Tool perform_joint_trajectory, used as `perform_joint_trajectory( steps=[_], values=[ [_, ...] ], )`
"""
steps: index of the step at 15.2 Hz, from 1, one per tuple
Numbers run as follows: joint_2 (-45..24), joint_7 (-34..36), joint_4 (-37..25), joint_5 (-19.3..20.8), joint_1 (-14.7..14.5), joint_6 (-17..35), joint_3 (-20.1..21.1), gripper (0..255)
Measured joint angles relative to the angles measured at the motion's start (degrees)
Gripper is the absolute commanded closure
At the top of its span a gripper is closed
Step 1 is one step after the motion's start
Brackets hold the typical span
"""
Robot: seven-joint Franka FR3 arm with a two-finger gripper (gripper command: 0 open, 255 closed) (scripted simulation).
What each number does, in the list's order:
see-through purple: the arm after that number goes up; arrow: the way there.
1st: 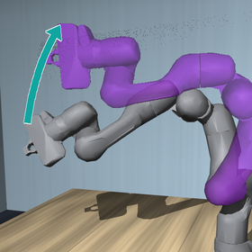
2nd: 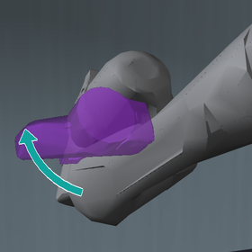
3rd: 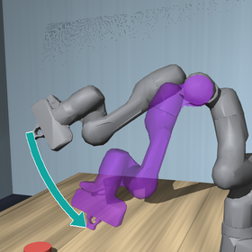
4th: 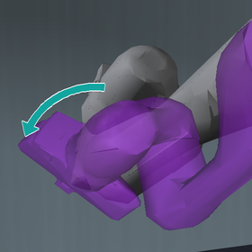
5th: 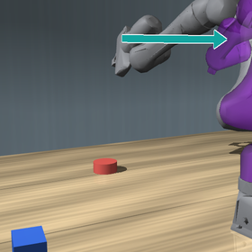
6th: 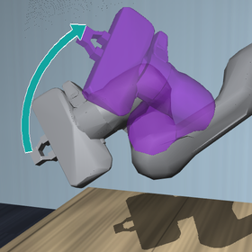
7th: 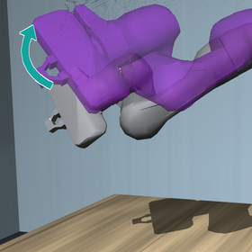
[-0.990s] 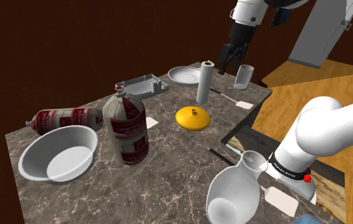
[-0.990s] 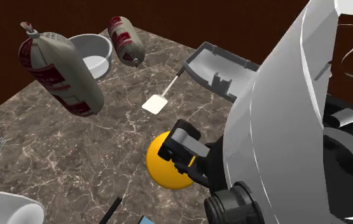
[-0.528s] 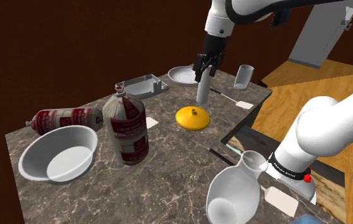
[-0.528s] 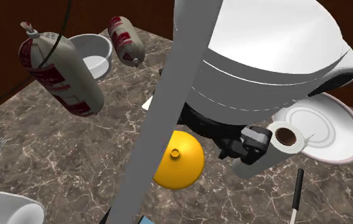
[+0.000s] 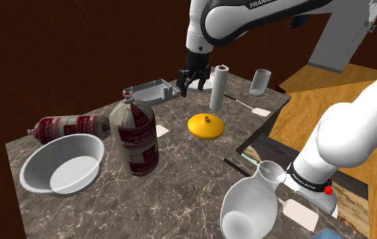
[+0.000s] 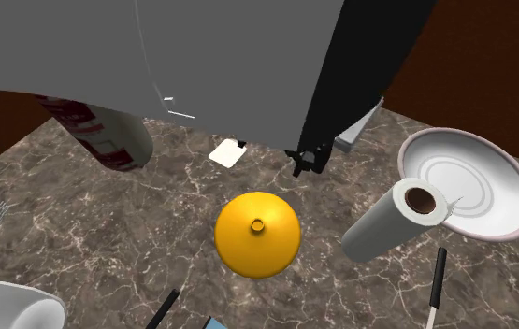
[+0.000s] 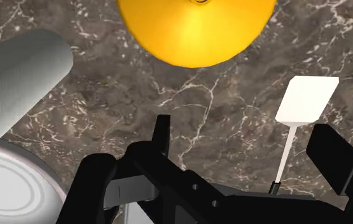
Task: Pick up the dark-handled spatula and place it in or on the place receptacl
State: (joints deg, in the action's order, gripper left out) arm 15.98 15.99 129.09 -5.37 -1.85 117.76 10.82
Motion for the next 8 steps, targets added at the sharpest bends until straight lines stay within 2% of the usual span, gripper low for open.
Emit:
perform_joint_trajectory(
  steps=[2,8],
  values=[
    [-3.8,1.5,-1.9,1.0,-0.1,1.9,1.0,0],
    [-18.0,7.9,-13.0,5.8,-1.3,4.4,3.7,0]
  ],
)
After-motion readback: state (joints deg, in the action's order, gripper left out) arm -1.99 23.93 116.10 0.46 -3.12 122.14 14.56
